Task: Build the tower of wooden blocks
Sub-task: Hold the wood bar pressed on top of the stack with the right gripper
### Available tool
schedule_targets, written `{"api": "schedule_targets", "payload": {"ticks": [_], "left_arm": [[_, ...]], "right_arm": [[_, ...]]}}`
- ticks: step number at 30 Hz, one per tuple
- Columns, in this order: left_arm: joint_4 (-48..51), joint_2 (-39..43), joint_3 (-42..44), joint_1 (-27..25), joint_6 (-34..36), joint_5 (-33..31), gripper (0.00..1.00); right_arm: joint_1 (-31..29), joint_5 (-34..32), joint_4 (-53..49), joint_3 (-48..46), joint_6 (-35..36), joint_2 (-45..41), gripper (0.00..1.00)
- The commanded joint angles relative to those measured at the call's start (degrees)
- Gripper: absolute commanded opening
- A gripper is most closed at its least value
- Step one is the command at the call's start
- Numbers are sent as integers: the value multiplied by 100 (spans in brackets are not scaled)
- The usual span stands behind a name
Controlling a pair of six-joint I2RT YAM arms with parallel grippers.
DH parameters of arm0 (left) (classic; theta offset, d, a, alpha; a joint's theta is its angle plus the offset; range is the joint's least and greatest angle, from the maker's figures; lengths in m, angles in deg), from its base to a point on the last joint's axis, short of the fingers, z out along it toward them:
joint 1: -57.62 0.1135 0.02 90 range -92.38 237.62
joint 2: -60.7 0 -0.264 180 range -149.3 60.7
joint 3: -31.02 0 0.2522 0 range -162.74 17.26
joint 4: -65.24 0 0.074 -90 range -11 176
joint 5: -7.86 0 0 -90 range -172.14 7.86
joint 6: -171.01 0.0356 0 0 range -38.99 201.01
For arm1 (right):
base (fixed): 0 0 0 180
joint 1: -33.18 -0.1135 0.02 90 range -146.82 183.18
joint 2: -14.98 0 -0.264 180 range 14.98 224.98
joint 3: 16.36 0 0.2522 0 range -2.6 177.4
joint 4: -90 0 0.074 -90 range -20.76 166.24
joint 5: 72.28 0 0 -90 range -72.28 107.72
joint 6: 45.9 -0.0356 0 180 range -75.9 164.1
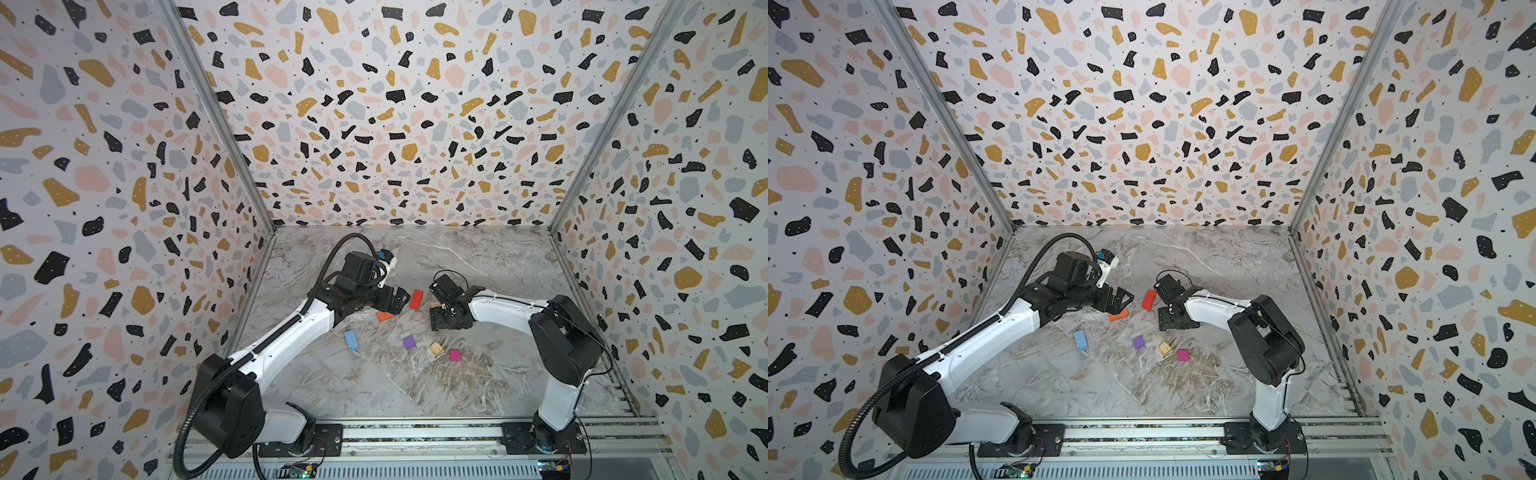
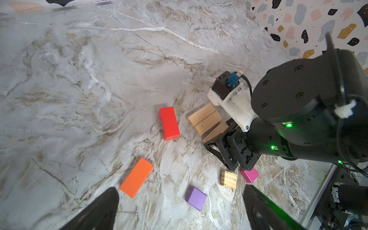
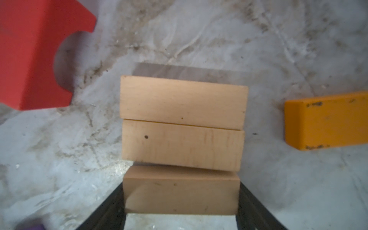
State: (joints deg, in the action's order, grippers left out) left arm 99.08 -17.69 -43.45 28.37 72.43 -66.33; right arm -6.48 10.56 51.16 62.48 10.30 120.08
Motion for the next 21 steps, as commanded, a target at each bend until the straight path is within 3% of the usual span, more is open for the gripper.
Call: {"api": "schedule_targets", "payload": {"ticks": [1, 21], "left_arm": [[-140, 31, 41, 43, 47, 25, 98], [-140, 9, 29, 43, 49, 67, 98]], "right_arm": [[2, -85, -181, 169, 56, 74, 62], [62, 98, -146, 128, -222, 107, 64]]}}
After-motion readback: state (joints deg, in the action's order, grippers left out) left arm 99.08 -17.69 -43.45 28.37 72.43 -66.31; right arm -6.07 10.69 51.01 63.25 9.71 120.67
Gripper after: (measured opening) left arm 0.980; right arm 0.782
